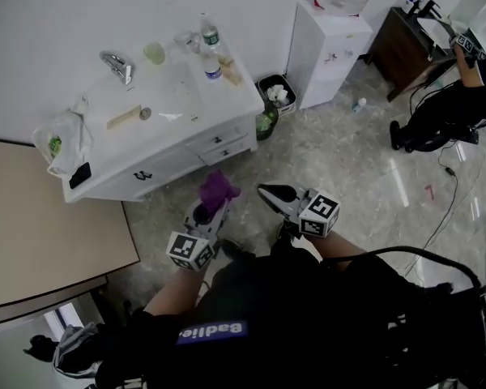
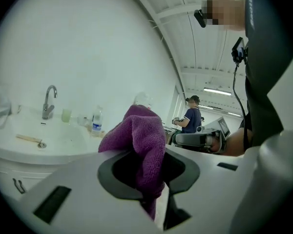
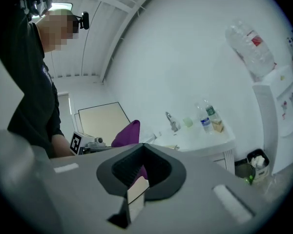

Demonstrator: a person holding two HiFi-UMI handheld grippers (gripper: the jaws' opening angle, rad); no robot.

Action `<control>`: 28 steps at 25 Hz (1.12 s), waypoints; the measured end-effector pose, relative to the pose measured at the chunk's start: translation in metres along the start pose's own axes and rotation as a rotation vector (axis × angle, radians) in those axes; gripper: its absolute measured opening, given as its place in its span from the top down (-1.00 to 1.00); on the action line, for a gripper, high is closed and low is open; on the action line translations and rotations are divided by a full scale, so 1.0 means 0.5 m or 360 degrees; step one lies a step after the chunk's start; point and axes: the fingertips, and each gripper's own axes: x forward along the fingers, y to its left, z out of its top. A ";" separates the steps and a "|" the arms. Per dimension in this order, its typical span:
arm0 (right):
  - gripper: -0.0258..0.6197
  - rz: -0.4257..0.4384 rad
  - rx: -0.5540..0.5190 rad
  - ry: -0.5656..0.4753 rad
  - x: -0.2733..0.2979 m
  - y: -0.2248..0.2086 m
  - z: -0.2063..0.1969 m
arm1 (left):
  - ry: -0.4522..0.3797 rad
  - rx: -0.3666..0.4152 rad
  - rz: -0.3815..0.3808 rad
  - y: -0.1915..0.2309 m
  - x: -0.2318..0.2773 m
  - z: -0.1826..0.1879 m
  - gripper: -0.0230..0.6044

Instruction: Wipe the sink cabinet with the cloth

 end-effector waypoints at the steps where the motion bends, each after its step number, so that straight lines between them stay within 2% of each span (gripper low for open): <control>1: 0.94 0.0024 -0.0036 0.0011 0.004 0.023 0.013 | -0.0017 0.0010 0.0003 -0.015 -0.014 0.023 0.65; 5: 0.94 0.0122 -0.0133 0.0059 0.010 0.106 0.041 | -0.0089 0.0046 -0.0012 -0.072 -0.074 0.091 0.65; 10: 0.94 0.0159 -0.0218 0.0026 0.008 0.138 0.078 | -0.0173 0.0108 -0.0030 -0.099 -0.111 0.128 0.65; 16: 0.94 0.0151 -0.0240 0.0027 0.003 0.158 0.079 | -0.0215 0.0094 -0.0027 -0.109 -0.130 0.137 0.65; 20: 0.94 0.0160 -0.0254 0.0051 0.006 0.172 0.065 | -0.0173 0.0086 -0.0012 -0.108 -0.144 0.118 0.65; 28: 0.94 0.0151 -0.0283 0.0068 0.009 0.180 0.059 | -0.0199 0.0087 -0.0042 -0.116 -0.152 0.105 0.65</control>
